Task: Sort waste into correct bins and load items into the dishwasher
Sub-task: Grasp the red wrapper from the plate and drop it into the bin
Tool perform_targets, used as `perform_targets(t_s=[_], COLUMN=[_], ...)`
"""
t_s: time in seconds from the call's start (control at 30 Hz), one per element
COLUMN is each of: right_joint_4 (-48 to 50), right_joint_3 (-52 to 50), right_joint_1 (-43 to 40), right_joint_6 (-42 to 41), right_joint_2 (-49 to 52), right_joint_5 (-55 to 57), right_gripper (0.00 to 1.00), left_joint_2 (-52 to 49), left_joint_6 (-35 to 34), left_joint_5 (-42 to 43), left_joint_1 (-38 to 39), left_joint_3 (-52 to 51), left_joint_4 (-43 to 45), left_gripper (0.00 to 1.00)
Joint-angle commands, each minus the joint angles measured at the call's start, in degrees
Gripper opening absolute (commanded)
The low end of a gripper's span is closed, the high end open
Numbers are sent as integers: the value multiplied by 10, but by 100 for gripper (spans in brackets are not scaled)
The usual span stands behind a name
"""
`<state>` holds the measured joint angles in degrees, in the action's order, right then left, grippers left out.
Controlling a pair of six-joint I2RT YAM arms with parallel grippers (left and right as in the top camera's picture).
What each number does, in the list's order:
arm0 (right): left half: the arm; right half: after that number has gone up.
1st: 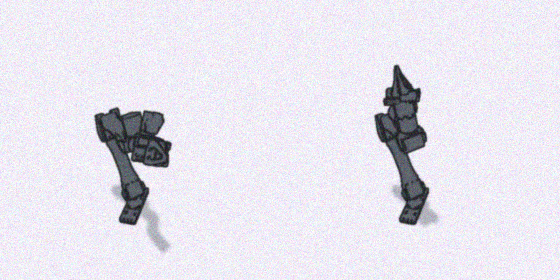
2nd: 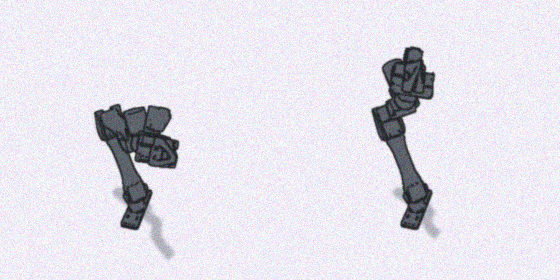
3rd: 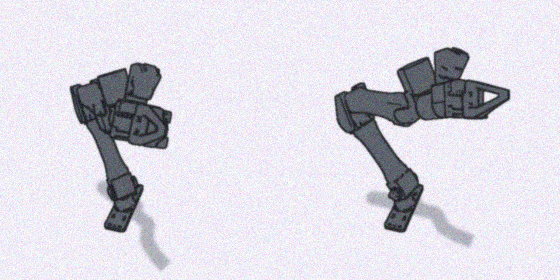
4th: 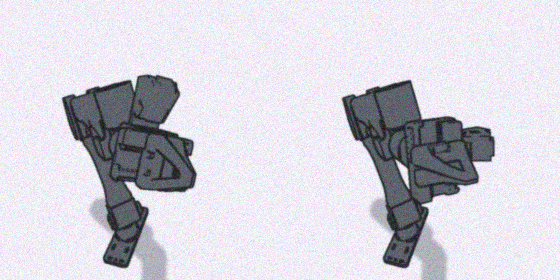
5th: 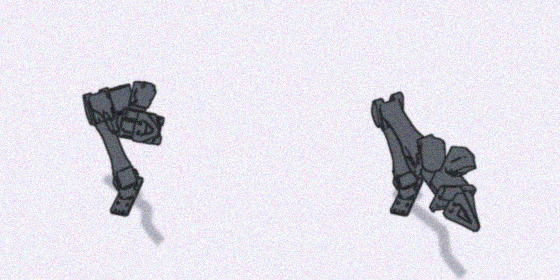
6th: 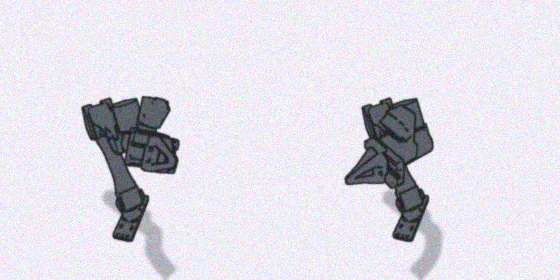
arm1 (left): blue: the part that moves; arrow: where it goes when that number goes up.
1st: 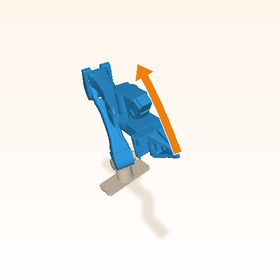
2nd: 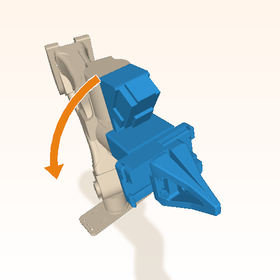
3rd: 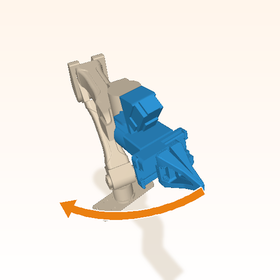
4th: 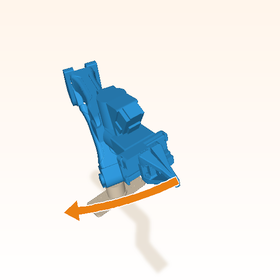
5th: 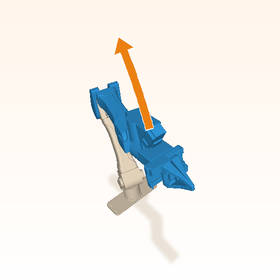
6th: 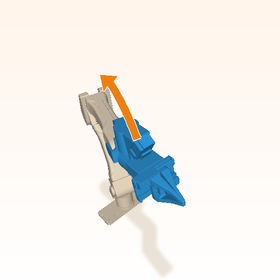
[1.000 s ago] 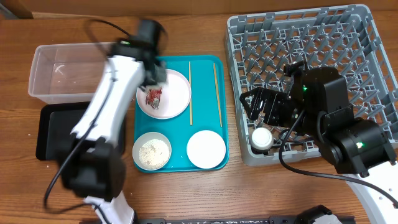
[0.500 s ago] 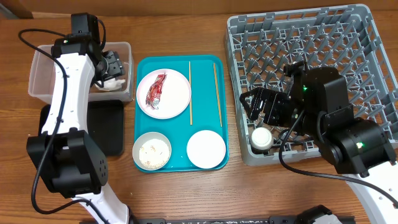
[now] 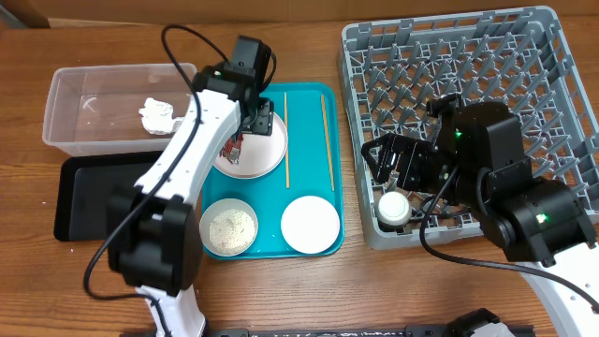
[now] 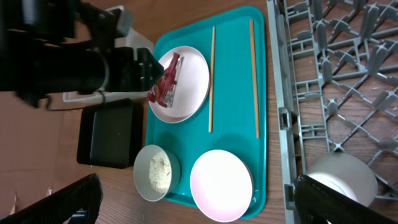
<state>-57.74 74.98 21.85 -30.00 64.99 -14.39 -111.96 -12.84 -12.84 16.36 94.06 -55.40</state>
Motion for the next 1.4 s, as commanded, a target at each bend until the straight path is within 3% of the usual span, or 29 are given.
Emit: perform_targets(t_s=[0.0, 0.13, 0.23, 0.27, 0.33, 0.37, 0.47, 0.53, 0.73, 0.87, 1.03, 1.2, 1.37], right_joint_4=[2, 1, -2, -3, -3, -4, -4, -5, -7, -9, -10, -11, -12], right_joint_3=[9, 9, 9, 9, 9, 9, 9, 9, 9, 9, 9, 9, 9], right_joint_1=[2, 2, 2, 2, 2, 2, 2, 2, 2, 2, 2, 2, 2], right_joint_6=[2, 2, 2, 2, 2, 2, 2, 2, 2, 2, 2, 2, 2], right_joint_2=[-3, -3, -3, -3, -3, -3, -3, -3, -3, -3, -3, -3, -3], right_joint_5=[4, 3, 3, 3, 3, 3, 4, 4, 4, 4, 4, 4, 4], right_gripper=[100, 100, 100, 100, 100, 100, 100, 100, 100, 100, 100, 100, 100], left_joint_2=[-47, -82, -112, -124, -141, -142, -132, -119, -51, 12, 16, -38, -43], left_joint_6=[-27, -26, 8, 17, 22, 21, 21, 21, -3, -41, -86, -97, -77], left_joint_5=[-57, -49, 4, 22, 50, 54, 54, 54, 49, 31, 28, 43, 54], left_joint_1=[-25, -40, -40, -40, -38, -37, -36, -36, -52, -103, -190, -260, -266], left_joint_3=[-11, -11, -11, -11, -11, -11, -3, 10, 61, 66, 64, 61, 64], left_joint_4=[24, 43, 41, 39, 23, 17, 5, -7, -59, -53, -45, -42, -43], left_gripper=[76, 72, 64, 57, 24, 16, 4, 4, 4, 4, 5, 68, 75])
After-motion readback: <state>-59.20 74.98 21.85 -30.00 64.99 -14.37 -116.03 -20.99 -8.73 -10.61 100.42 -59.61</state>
